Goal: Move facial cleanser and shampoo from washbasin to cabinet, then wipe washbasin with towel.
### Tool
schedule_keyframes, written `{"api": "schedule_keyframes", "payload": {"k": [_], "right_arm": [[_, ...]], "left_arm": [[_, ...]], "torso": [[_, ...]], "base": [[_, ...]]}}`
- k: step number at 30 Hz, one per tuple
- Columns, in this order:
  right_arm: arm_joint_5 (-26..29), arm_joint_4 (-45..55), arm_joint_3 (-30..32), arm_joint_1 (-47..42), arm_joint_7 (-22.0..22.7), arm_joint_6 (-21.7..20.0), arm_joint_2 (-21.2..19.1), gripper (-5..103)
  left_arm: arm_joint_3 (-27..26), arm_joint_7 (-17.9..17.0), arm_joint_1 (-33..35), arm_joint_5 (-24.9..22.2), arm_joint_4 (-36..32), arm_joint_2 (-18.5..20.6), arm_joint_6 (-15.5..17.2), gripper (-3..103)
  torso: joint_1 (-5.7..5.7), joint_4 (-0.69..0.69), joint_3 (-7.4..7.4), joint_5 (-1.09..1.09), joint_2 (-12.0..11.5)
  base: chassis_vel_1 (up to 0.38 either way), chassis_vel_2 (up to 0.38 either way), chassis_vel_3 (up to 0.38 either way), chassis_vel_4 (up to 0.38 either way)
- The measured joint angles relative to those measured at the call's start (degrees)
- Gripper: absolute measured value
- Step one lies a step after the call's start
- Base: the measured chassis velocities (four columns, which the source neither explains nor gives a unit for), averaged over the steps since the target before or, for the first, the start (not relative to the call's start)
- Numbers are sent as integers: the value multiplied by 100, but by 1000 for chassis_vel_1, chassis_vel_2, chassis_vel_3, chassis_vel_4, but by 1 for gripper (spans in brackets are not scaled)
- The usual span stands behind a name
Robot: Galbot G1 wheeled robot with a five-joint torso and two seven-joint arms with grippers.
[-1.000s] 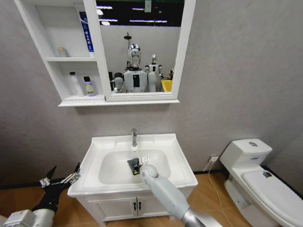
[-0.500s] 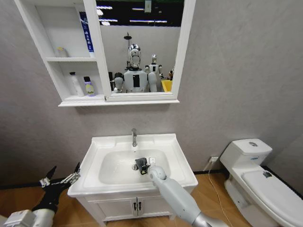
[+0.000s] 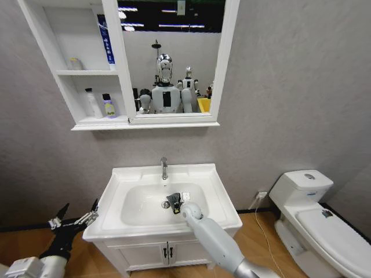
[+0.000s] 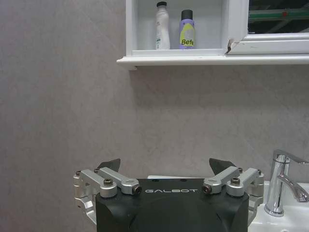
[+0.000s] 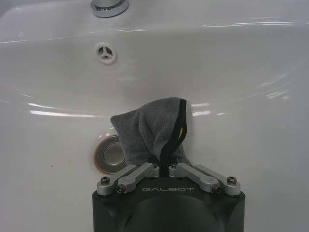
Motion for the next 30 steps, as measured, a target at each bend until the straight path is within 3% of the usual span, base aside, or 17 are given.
{"api": "schedule_keyframes", "payload": {"k": [22, 30], "right_arm": [[-412, -661, -242, 140, -445, 323, 899, 3], [-444, -712, -207, 140, -463, 344, 864, 3]], "left_arm": [[0, 0, 0, 0, 0, 0, 0, 100], [0, 0, 0, 0, 0, 0, 0, 100]], "torso": [[0, 2, 1, 1, -1], [0, 3, 1, 3, -1]], "base": [[0, 0, 0, 0], [0, 0, 0, 0]]}}
